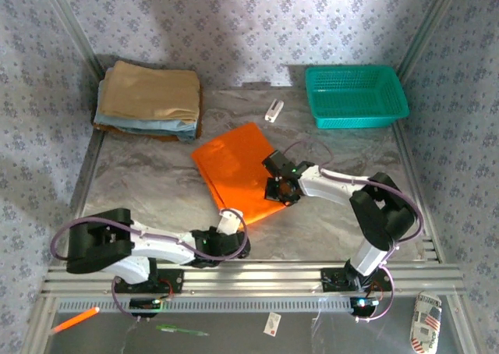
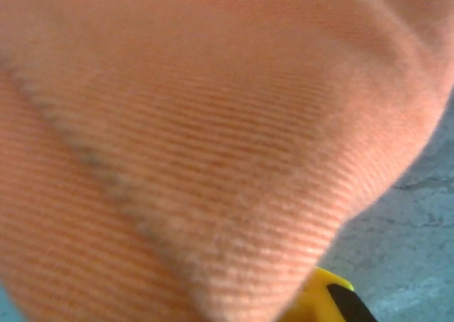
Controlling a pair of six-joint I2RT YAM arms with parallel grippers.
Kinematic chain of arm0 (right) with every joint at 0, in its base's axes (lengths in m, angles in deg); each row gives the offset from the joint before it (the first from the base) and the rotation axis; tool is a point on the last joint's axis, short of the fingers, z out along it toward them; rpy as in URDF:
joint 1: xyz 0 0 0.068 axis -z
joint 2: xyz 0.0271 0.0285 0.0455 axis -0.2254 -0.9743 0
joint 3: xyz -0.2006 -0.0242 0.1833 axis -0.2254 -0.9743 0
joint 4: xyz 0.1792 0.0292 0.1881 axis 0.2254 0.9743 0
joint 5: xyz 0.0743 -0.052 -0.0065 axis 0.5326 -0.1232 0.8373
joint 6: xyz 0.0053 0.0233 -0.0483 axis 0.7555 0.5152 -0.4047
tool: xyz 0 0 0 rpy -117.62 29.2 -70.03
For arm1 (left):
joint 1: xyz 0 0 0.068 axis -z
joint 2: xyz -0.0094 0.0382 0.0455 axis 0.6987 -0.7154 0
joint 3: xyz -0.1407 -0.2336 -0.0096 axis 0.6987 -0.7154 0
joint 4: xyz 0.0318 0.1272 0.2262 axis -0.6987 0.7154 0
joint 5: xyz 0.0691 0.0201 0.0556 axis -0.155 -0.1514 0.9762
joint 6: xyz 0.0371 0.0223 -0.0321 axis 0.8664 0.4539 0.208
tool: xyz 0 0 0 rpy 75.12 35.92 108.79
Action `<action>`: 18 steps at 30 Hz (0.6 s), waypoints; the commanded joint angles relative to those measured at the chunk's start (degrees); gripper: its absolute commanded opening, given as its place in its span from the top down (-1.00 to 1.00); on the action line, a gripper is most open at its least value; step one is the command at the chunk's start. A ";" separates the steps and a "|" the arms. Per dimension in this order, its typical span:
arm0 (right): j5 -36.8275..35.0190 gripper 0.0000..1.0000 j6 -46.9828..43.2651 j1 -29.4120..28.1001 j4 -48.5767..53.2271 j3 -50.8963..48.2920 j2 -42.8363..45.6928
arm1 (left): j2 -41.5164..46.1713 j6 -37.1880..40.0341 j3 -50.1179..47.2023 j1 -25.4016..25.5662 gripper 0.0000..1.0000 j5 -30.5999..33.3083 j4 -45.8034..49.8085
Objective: Fold and stack the trousers
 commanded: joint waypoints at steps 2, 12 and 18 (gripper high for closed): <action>-0.35 1.00 -1.14 0.67 0.97 0.70 -2.69 | -2.56 5.72 3.49 -0.12 1.00 1.60 0.32; -2.11 1.00 -6.58 5.42 4.11 5.76 -9.62 | 1.09 3.83 7.95 8.38 1.00 3.43 23.64; -2.42 1.00 -9.26 7.38 4.90 6.66 -10.22 | 5.12 -2.64 4.23 8.96 1.00 -2.93 26.62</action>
